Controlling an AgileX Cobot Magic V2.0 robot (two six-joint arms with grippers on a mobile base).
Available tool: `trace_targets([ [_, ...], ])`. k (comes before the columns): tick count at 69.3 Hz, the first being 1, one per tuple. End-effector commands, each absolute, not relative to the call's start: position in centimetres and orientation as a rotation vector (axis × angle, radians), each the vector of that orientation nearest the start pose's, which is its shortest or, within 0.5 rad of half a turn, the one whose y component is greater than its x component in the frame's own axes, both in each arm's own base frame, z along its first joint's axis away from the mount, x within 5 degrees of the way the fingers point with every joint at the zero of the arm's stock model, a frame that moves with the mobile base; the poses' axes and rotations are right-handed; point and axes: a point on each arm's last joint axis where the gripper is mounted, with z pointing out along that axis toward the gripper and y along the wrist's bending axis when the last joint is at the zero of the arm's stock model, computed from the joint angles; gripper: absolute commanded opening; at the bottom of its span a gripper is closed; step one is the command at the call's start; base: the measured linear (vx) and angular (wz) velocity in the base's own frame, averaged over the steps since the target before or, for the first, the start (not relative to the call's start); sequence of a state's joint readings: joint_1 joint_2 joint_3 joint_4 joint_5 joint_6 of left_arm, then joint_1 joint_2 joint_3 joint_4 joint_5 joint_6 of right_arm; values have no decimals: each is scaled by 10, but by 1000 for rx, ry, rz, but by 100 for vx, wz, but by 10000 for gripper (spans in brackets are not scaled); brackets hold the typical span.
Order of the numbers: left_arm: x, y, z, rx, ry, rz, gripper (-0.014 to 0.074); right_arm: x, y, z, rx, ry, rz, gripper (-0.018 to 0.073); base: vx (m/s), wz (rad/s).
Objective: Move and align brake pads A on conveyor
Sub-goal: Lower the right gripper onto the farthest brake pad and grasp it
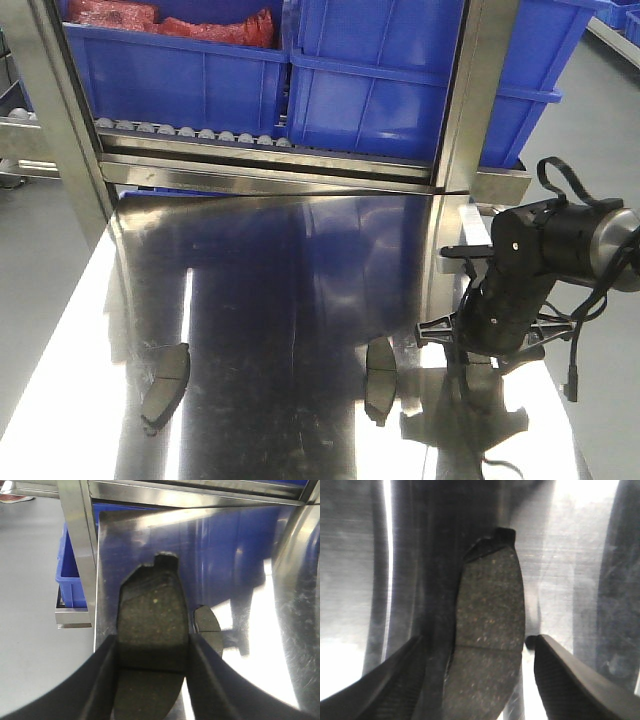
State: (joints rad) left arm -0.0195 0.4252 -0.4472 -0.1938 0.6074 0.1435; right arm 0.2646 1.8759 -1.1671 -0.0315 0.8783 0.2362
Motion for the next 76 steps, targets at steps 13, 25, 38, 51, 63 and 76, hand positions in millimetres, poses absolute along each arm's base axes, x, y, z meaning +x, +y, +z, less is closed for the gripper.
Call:
trace_targets([
  [13,89,-11,298,44,1940,-145,-6,341,88,177,-66,2995,8,418,0,0],
  [25,89,-11,298,44,1940,-145,-6,342,87,177,-72,2983,5,230,0,0],
  [38,89,-11,298,44,1940,-145,-6,343,88,181,-75,2944,15,-17,0,0],
  [51,89,-11,298,44,1940,-145,-6,339,87,208,-69,2848,55,-11,0,0],
  [63,89,-11,298,44,1940,-145,-6,328,81,251,-105,2714,33,-11,0,0],
  [76,89,-11,298,44,1940,-145,-6,302,73,309,-139,2528,53,-11,0,0],
])
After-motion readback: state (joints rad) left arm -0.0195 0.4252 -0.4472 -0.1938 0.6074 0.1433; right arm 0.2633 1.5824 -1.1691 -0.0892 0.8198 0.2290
